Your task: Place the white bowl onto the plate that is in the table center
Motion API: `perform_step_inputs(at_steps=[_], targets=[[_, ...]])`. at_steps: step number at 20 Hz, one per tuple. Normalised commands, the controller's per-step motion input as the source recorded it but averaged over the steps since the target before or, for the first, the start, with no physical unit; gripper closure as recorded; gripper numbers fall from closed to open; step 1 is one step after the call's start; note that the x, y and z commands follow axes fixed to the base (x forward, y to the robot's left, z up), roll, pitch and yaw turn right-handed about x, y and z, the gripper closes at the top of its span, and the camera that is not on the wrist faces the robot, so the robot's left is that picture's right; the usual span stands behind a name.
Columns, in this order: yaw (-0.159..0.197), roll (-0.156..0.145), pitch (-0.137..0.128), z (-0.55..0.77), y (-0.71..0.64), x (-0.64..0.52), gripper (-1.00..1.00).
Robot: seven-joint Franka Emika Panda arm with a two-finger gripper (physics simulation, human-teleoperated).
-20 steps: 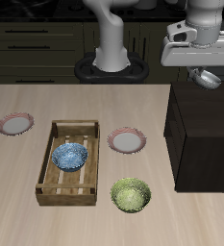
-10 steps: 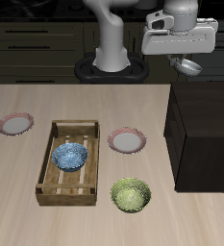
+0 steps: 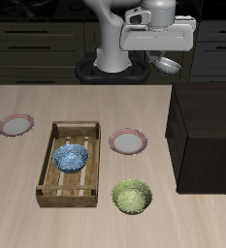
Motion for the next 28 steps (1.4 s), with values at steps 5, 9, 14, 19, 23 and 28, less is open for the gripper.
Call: perform_step_inputs(at_steps=[5, 9, 14, 19, 23, 28], targets=[[-0.004, -0.039, -0.004, 0.02, -0.38, 0.02, 1.0], [-0.013, -0.028, -0.001, 0.01, -0.4, 0.01, 1.0], [0.004, -0.018, -0.017, 0.01, -0.4, 0.05, 1.0], [0.007, -0.002, -0.011, -0.01, -0.2, 0.04, 1.0], [-0.02, 0.009, 0.006, -0.11, -0.02, 0.04, 1.0], [-0.021, -0.012, 0.028, -0.32, -0.08, 0.11, 1.0]])
